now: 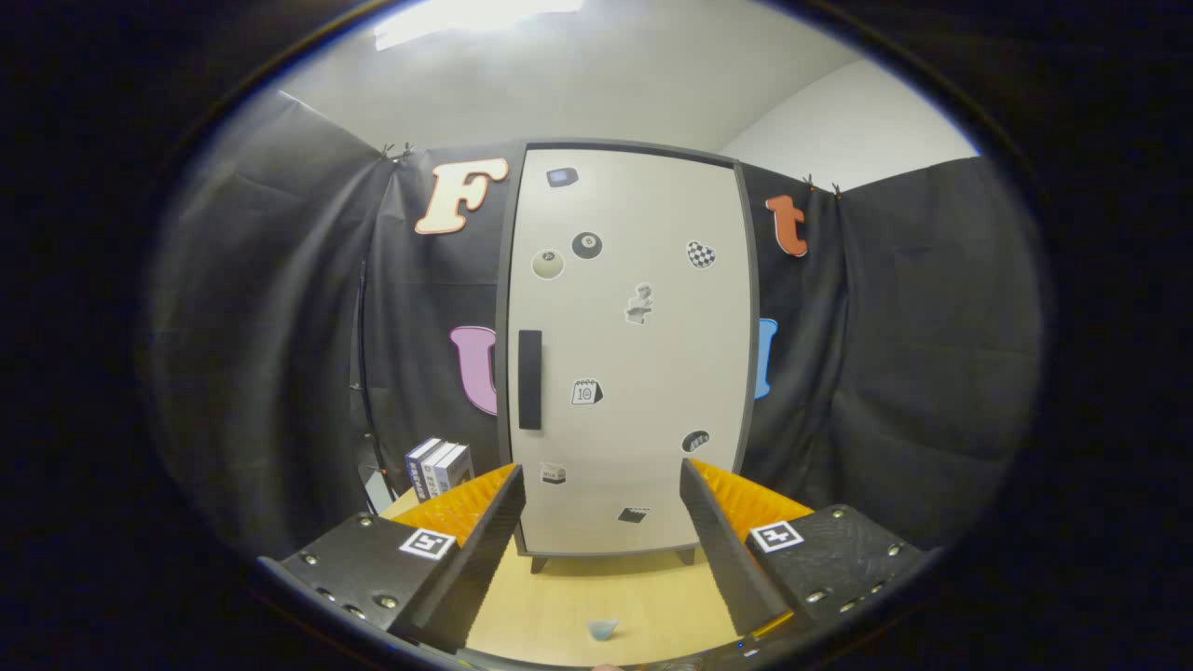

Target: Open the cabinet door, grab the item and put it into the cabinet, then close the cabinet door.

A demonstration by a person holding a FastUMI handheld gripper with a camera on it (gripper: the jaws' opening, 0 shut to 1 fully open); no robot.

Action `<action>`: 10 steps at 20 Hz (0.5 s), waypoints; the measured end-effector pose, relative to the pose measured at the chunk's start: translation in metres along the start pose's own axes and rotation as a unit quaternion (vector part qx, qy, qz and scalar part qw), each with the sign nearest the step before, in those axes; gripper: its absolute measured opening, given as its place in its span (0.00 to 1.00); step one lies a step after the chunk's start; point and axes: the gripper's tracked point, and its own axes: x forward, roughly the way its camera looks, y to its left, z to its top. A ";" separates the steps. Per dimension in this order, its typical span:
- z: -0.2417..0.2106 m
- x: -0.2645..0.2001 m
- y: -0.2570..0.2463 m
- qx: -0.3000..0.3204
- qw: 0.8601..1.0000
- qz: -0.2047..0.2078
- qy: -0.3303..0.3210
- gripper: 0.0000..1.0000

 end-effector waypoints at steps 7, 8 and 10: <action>-0.002 0.019 0.007 -0.002 1.000 0.007 0.006 0.99; -0.002 0.025 0.011 -0.002 1.000 0.011 0.007 0.99; -0.003 0.036 0.018 -0.003 1.000 0.019 0.008 0.99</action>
